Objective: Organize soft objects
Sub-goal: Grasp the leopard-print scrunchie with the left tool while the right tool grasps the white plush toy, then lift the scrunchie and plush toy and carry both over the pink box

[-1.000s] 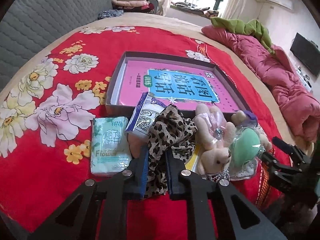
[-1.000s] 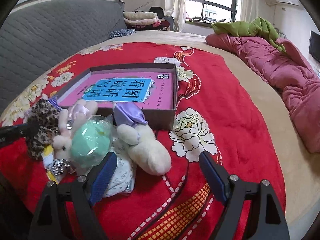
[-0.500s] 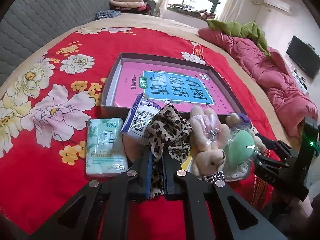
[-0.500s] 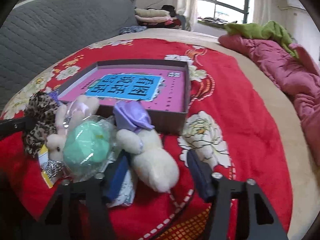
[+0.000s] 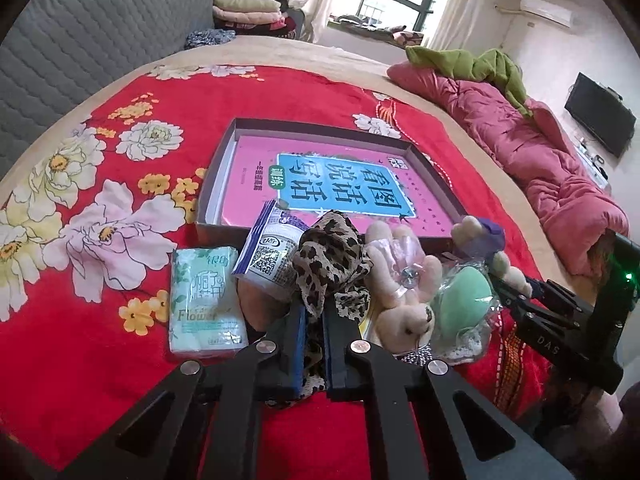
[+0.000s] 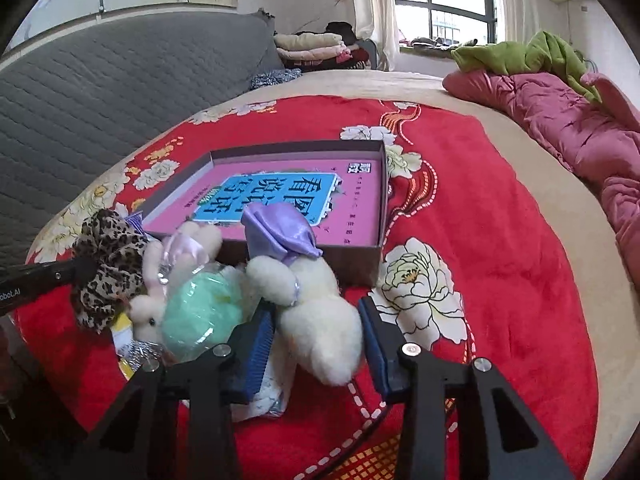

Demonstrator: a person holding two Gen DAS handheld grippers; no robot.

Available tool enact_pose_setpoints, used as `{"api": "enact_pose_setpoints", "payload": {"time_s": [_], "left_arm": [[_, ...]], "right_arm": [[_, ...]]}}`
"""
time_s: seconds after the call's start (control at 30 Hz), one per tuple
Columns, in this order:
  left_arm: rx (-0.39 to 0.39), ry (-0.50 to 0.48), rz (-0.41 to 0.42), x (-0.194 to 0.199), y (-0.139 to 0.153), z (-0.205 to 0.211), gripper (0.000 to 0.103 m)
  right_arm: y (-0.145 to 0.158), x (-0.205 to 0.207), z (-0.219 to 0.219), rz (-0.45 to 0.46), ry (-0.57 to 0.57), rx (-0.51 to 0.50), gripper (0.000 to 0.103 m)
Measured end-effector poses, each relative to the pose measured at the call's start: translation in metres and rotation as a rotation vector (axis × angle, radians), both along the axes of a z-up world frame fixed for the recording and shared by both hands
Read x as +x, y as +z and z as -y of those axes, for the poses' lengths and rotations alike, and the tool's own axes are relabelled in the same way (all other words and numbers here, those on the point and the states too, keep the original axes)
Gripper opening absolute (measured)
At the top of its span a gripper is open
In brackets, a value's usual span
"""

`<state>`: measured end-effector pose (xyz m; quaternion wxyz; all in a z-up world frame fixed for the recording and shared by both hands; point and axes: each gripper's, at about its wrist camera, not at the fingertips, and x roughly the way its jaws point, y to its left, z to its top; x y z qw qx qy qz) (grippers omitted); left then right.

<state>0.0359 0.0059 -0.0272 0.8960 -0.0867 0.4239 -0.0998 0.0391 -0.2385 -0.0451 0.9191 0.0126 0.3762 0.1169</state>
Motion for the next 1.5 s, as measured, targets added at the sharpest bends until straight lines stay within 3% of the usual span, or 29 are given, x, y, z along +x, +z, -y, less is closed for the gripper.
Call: {"api": "enact_pose_setpoints", "payload": {"time_s": [0.73, 1.5], "left_arm": [[0.059, 0.026, 0.102, -0.01, 0.048, 0.004, 0.007], [-0.012, 0.121, 0.124, 0.054, 0.054, -0.021, 0.007]], "right_arm": [[0.031, -0.011, -0.004, 0.047, -0.007, 0.07, 0.042], [0.058, 0.026, -0.014, 0.087, -0.04, 0.108, 0.042]]}}
